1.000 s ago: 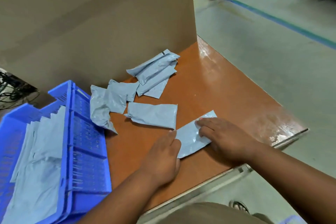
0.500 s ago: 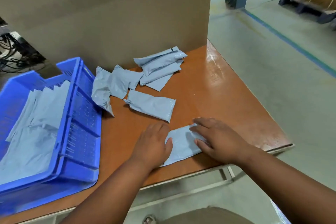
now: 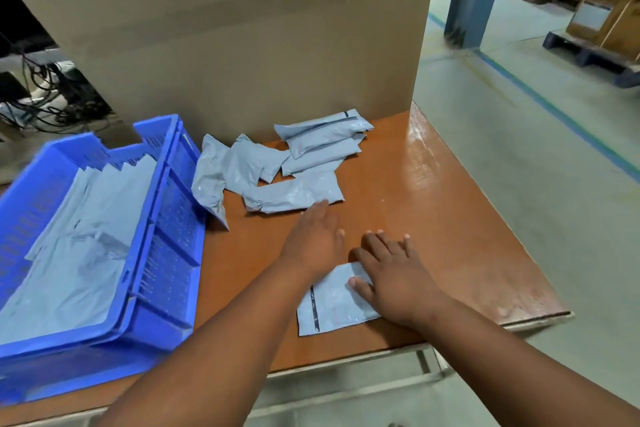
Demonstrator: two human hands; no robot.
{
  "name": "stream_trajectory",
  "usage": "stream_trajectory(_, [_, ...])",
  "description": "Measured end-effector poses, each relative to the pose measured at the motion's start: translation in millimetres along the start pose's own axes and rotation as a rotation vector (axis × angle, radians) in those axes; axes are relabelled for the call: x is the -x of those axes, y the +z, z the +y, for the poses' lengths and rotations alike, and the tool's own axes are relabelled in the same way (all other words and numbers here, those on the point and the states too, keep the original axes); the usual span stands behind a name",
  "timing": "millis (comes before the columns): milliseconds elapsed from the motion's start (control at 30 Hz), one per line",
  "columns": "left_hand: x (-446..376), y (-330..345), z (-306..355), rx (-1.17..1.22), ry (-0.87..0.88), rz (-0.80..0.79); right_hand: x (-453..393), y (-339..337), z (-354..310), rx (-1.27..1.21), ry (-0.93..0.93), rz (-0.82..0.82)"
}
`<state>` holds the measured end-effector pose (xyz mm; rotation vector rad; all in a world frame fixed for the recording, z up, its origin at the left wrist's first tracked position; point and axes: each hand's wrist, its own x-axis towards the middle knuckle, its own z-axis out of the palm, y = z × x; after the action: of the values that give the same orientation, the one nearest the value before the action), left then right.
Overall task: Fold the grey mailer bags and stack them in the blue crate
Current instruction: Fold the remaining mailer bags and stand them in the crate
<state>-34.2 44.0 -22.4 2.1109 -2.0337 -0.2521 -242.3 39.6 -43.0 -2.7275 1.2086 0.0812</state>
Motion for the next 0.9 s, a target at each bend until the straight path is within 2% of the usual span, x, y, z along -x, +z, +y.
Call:
stream_trajectory(133, [57.9,29.4,48.5,0.063,0.040,0.089,9.4,-4.5,15.1,-0.037,0.049,0.068])
stream_trajectory(267, [81.9,58.2,83.3,0.019,0.106,0.061,21.8,2.2,37.0,-0.056,0.026,0.094])
stream_trajectory(400, [80.1,76.3,81.0,-0.123,0.076,0.003,28.9,20.6,43.2,-0.030,0.003,0.034])
stream_trajectory(900, [79.5,80.5,76.6,-0.128,0.058,-0.079,23.9,23.3,50.0,0.037,-0.020,-0.070])
